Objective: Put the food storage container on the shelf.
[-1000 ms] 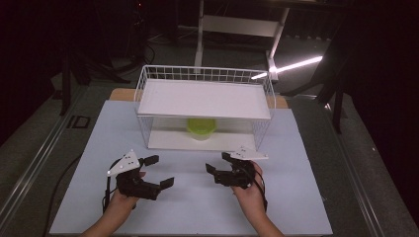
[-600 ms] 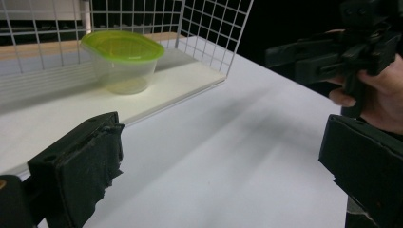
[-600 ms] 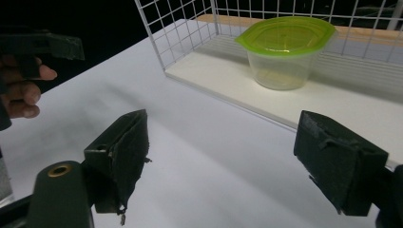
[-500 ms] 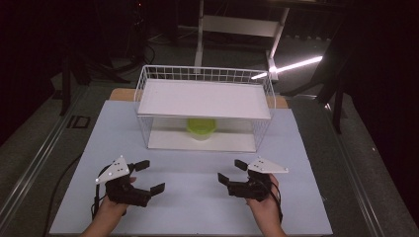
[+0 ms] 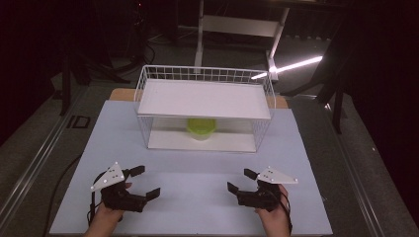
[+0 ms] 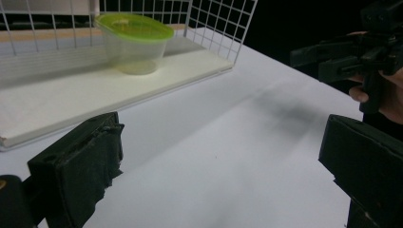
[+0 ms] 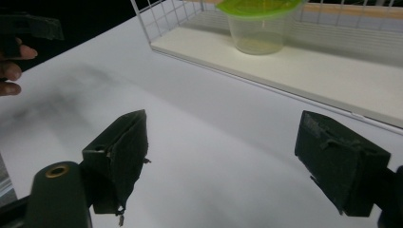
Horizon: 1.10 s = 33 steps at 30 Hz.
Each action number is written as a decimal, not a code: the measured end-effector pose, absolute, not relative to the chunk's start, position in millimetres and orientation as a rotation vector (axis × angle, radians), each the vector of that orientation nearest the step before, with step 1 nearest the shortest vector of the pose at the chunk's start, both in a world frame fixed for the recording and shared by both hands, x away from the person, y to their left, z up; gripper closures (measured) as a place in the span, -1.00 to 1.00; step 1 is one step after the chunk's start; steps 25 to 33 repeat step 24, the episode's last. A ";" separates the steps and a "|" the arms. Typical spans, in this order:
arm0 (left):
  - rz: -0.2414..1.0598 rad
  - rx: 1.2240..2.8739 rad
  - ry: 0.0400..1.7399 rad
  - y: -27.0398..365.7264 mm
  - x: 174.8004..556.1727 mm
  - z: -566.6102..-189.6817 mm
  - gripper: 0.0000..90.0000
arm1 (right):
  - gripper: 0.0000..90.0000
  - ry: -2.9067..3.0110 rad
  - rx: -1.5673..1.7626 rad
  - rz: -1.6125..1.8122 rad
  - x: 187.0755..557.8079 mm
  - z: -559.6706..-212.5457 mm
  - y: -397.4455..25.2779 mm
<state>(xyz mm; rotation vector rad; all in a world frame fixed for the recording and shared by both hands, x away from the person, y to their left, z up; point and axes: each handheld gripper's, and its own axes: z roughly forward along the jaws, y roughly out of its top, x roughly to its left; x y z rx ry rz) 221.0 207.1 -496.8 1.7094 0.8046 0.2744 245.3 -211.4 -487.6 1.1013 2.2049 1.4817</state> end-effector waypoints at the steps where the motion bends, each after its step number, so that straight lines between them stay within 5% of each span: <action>1: 0.280 1.717 0.802 206.7 221.1 -497.4 -0.97 | -0.60 2.203 1.101 1.482 245.1 -488.9 -213.1; 33: 0.298 1.726 0.818 202.1 219.9 -509.1 -0.97 | -0.61 2.209 1.021 1.400 250.6 -507.4 -219.6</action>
